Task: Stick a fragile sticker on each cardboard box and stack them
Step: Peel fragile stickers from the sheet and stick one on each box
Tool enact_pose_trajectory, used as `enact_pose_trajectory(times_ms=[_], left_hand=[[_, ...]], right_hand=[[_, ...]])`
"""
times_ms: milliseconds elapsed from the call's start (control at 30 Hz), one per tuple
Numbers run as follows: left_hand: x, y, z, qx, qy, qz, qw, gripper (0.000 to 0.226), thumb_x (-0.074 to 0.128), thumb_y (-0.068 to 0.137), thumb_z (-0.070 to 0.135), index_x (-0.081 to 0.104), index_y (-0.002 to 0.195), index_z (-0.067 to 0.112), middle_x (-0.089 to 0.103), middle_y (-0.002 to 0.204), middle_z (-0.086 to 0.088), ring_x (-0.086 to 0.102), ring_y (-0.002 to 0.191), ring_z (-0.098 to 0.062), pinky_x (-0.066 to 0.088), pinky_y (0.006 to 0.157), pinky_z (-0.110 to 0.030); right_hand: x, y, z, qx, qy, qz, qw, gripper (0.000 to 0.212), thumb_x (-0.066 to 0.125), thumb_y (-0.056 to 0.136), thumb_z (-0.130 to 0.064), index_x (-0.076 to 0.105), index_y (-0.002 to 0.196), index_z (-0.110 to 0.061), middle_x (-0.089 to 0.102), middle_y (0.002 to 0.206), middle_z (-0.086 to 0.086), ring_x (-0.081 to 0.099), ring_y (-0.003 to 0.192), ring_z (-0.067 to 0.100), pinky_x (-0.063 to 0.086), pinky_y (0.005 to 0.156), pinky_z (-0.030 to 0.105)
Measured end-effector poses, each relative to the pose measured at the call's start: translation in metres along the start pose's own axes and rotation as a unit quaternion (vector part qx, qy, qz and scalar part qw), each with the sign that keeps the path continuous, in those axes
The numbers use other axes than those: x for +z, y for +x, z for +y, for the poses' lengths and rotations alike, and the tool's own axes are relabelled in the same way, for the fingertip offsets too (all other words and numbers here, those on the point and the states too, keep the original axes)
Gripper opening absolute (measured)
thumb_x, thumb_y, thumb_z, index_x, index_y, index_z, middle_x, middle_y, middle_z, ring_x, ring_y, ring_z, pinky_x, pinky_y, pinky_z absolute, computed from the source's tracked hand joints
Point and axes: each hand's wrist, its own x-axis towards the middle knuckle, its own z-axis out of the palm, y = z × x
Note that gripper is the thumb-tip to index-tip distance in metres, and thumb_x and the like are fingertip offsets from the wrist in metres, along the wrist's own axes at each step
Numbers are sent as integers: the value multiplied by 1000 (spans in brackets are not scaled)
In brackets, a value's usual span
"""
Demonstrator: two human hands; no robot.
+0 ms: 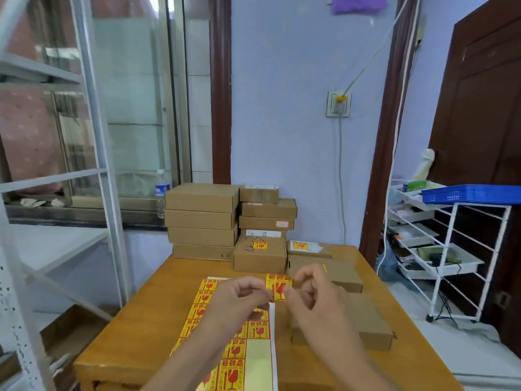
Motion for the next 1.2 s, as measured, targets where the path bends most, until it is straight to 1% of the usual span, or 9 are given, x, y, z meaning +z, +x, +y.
enact_pose_trajectory(times_ms=[133,233,367,533,667,767,833,967,1200], left_hand=[[9,3,0,18,14,-29,999,12,76,90,21,76,77,20,75,82,-3,69,81,-13,58,79,-28],[23,7,2,47,-11,-40,998,9,80,85,17,78,90,23,73,78,-3,65,73,-13,54,72,-25],[45,17,-3,72,7,-78,994,37,84,81,16,71,114,25,77,88,-5,71,85,-22,55,78,-27],[77,38,-25,63,68,-121,988,43,85,81,16,66,118,25,77,86,-3,70,81,-16,52,75,-22],[95,60,-46,88,195,-42,976,27,79,87,31,63,107,41,73,87,17,66,84,0,54,77,-24],[105,76,-53,130,321,66,936,12,66,95,33,61,97,44,66,87,27,60,84,11,48,67,-15],[110,88,-59,134,329,106,929,12,60,99,30,62,96,41,65,90,28,58,83,12,42,61,-14],[112,110,-76,97,314,91,940,19,50,105,25,60,98,40,67,94,25,60,84,6,45,62,-18],[117,119,-95,131,412,64,899,21,45,105,42,64,97,39,62,99,21,57,87,0,50,72,-27]], right_hand=[[-13,8,9,77,93,-8,993,9,72,94,-34,64,91,-34,50,63,-7,47,60,1,42,59,20],[-25,7,19,109,143,-27,983,16,72,95,-27,72,79,-28,61,70,1,53,65,2,44,62,14],[-41,5,36,195,176,-41,964,19,68,95,-27,73,77,-24,60,63,-12,49,59,2,40,60,21],[-59,4,67,249,174,-20,952,26,65,94,-19,67,69,-22,52,58,-8,41,54,9,34,56,23],[-75,23,99,258,139,29,956,26,66,93,-16,61,67,-18,47,51,-13,39,53,8,32,57,24],[-72,37,119,258,91,-2,962,22,66,94,-15,66,72,-17,48,49,-17,42,49,3,33,51,14],[-64,44,128,257,57,-20,965,18,66,94,-17,69,76,-15,53,53,-15,45,51,2,35,50,13],[-41,55,142,241,-5,-60,969,16,67,90,-23,71,75,-19,58,55,-12,50,55,3,41,57,24],[-28,50,151,235,-36,-49,970,17,73,86,-32,75,72,-23,73,68,-9,65,64,6,54,65,32]])
